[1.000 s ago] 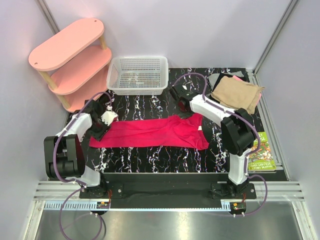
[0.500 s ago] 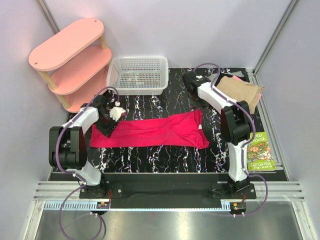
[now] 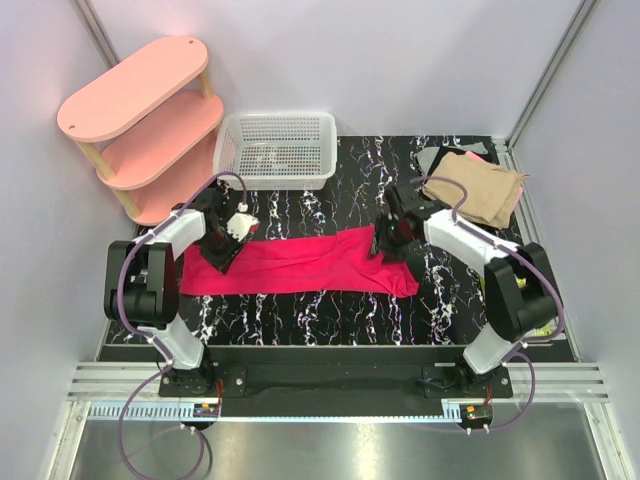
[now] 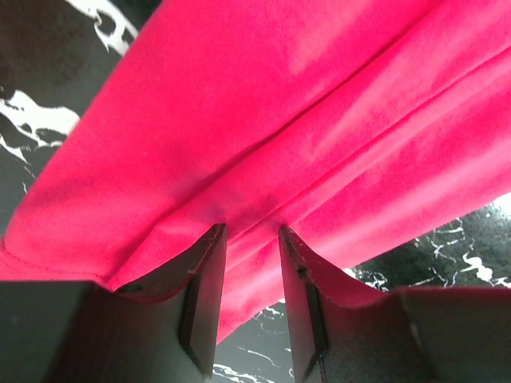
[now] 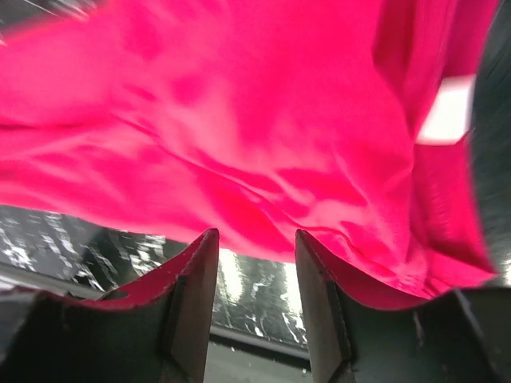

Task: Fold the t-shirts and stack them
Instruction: Rotate the tshirt 45 degrees

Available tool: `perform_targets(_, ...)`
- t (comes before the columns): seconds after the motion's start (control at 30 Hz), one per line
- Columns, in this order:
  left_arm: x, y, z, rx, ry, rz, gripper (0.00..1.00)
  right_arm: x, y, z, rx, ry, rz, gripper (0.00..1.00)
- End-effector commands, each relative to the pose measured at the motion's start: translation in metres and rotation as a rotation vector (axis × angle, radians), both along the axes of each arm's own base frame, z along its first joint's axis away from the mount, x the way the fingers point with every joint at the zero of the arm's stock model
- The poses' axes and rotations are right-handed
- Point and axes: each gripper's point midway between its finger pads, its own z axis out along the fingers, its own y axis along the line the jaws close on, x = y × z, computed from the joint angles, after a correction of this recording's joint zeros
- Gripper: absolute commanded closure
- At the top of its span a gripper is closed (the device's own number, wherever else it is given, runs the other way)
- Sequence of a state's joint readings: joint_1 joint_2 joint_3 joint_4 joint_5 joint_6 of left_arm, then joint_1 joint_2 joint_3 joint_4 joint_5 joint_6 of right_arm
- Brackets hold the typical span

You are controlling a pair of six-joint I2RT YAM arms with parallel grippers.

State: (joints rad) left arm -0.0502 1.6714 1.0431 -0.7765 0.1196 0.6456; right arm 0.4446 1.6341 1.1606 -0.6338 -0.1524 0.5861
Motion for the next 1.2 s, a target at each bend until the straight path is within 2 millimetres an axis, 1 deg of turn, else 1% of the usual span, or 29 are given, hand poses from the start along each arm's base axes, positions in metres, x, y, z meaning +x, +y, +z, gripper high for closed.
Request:
perform_targets(0.0, 0.012, 0.002, -0.006, 0.018, -0.03, 0.009, 0.63, -0.011, 0.02, -0.028, 0.12, 0.076, -0.036, 0.51)
perform_targets(0.13, 0.019, 0.006, -0.004, 0.04, -0.046, 0.009, 0.63, -0.02, 0.01, -0.054, 0.069, 0.12, -0.057, 0.53)
perform_targets(0.17, 0.022, 0.009, -0.002, 0.058, -0.055, 0.002, 0.63, -0.02, 0.005, -0.059, 0.04, 0.116, -0.07, 0.53)
perform_targets(0.2, 0.024, 0.012, -0.001, 0.072, -0.06, -0.001, 0.63, -0.025, 0.0, -0.064, 0.019, 0.13, -0.078, 0.54)
perform_targets(0.33, 0.04, 0.027, 0.006, 0.122, -0.097, -0.013, 0.63, -0.031, -0.013, -0.067, -0.033, 0.126, -0.107, 0.53)
perform_targets(0.37, 0.05, 0.036, 0.013, 0.158, -0.119, -0.009, 0.63, -0.031, -0.016, -0.069, -0.045, 0.124, -0.11, 0.54)
perform_targets(0.4, 0.056, 0.044, 0.01, 0.171, -0.11, 0.003, 0.63, -0.033, -0.017, -0.07, -0.053, 0.13, -0.106, 0.53)
perform_targets(0.43, 0.063, 0.047, 0.01, 0.182, -0.119, 0.008, 0.64, -0.035, -0.018, -0.071, -0.057, 0.133, -0.103, 0.54)
perform_targets(0.47, 0.068, 0.058, 0.01, 0.199, -0.119, 0.036, 0.64, -0.035, -0.019, -0.071, -0.059, 0.135, -0.103, 0.54)
perform_targets(0.5, 0.082, 0.067, 0.012, 0.205, -0.133, 0.065, 0.65, -0.037, -0.019, -0.073, -0.061, 0.139, -0.104, 0.53)
perform_targets(0.53, 0.086, 0.071, 0.013, 0.205, -0.138, 0.086, 0.67, -0.038, -0.02, -0.074, -0.065, 0.144, -0.106, 0.53)
perform_targets(0.6, 0.095, 0.074, 0.019, 0.201, -0.162, 0.11, 0.67, -0.039, -0.021, -0.075, -0.068, 0.144, -0.105, 0.54)
perform_targets(0.67, 0.097, 0.07, 0.027, 0.184, -0.186, 0.124, 0.67, -0.039, -0.023, -0.074, -0.075, 0.134, -0.1, 0.54)
perform_targets(0.7, 0.099, 0.066, 0.04, 0.181, -0.222, 0.121, 0.67, -0.039, -0.023, -0.075, -0.08, 0.131, -0.099, 0.54)
perform_targets(0.73, 0.099, 0.064, 0.048, 0.18, -0.238, 0.121, 0.67, -0.039, -0.024, -0.075, -0.082, 0.133, -0.096, 0.54)
perform_targets(0.77, 0.099, 0.061, 0.065, 0.171, -0.283, 0.123, 0.67, -0.04, -0.025, -0.077, -0.088, 0.135, -0.098, 0.54)
perform_targets(0.8, 0.098, 0.056, 0.073, 0.168, -0.302, 0.112, 0.67, -0.041, -0.026, -0.078, -0.091, 0.138, -0.096, 0.55)
perform_targets(0.83, 0.093, 0.053, 0.079, 0.167, -0.309, 0.108, 0.67, -0.041, -0.026, -0.078, -0.091, 0.138, -0.093, 0.55)
perform_targets(0.87, 0.089, 0.05, 0.095, 0.165, -0.348, 0.102, 0.66, -0.041, -0.025, -0.078, -0.09, 0.138, -0.089, 0.55)
perform_targets(0.9, 0.085, 0.045, 0.101, 0.161, -0.356, 0.094, 0.66, -0.041, -0.026, -0.078, -0.09, 0.138, -0.089, 0.55)
perform_targets(0.93, 0.074, 0.037, 0.099, 0.165, -0.342, 0.069, 0.65, -0.04, -0.025, -0.077, -0.09, 0.132, -0.086, 0.55)
perform_targets(0.97, 0.068, 0.032, 0.112, 0.158, -0.38, 0.065, 0.65, -0.039, -0.026, -0.077, -0.096, 0.129, -0.088, 0.55)
perform_targets(1.03, 0.054, 0.01, 0.114, 0.123, -0.38, 0.019, 0.64, -0.039, -0.026, -0.076, -0.094, 0.125, -0.085, 0.55)
perform_targets(1.07, 0.041, 0.002, 0.11, 0.103, -0.372, 0.001, 0.63, -0.038, -0.026, -0.075, -0.092, 0.122, -0.086, 0.55)
perform_targets(1.1, 0.032, -0.012, 0.102, 0.088, -0.353, -0.04, 0.62, -0.038, -0.025, -0.074, -0.091, 0.123, -0.086, 0.55)
perform_targets(1.13, 0.025, -0.019, 0.094, 0.076, -0.331, -0.064, 0.61, -0.037, -0.025, -0.074, -0.091, 0.121, -0.085, 0.55)
perform_targets(1.17, 0.012, -0.022, 0.073, 0.083, -0.267, -0.085, 0.61, -0.037, -0.025, -0.073, -0.089, 0.119, -0.083, 0.56)
